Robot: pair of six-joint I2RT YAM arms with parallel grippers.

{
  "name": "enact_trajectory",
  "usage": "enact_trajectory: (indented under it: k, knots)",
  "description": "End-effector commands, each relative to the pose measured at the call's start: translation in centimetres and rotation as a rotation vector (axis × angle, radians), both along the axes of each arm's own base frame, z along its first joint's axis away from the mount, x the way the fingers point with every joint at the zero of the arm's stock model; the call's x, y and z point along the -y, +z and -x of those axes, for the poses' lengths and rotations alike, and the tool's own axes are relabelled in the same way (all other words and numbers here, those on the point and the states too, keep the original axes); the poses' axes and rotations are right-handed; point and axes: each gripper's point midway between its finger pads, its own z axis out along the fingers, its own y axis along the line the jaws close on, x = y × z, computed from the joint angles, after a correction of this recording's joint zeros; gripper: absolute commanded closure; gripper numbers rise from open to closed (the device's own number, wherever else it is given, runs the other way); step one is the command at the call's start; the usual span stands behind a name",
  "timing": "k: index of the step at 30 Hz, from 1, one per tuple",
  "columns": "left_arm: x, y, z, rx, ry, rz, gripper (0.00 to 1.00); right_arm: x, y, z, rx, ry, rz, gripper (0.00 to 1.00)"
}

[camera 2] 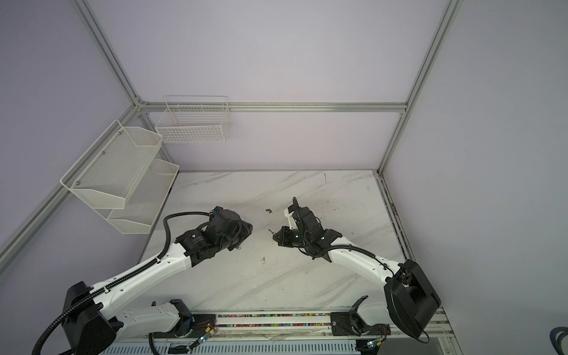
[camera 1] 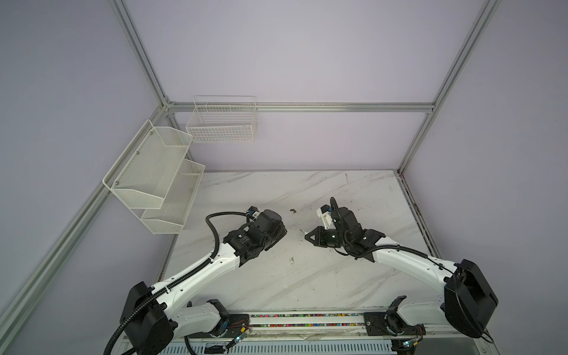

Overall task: Unlock with the key
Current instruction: 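Lift the padlock with the left gripper while the right gripper brings the key closer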

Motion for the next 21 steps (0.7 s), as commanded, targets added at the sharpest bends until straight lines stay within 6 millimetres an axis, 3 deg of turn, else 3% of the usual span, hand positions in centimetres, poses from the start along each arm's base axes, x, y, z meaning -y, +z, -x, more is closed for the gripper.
enact_trajectory:
  k: [1, 16, 21]
  knots:
    - [0.0, 1.0, -1.1, 0.043, 0.075, 0.079, 1.00, -0.5, 2.2, -0.2, 0.043, -0.075, -0.048, 1.00]
    - [0.2, 1.4, -2.3, 0.039, 0.141, 0.102, 1.00, -4.9, 3.3, 1.0, 0.065, -0.108, -0.109, 1.00]
    - [0.3, 1.5, -2.4, 0.042, 0.141, 0.102, 1.00, -5.7, 2.0, 0.9, 0.058, -0.112, -0.092, 1.00]
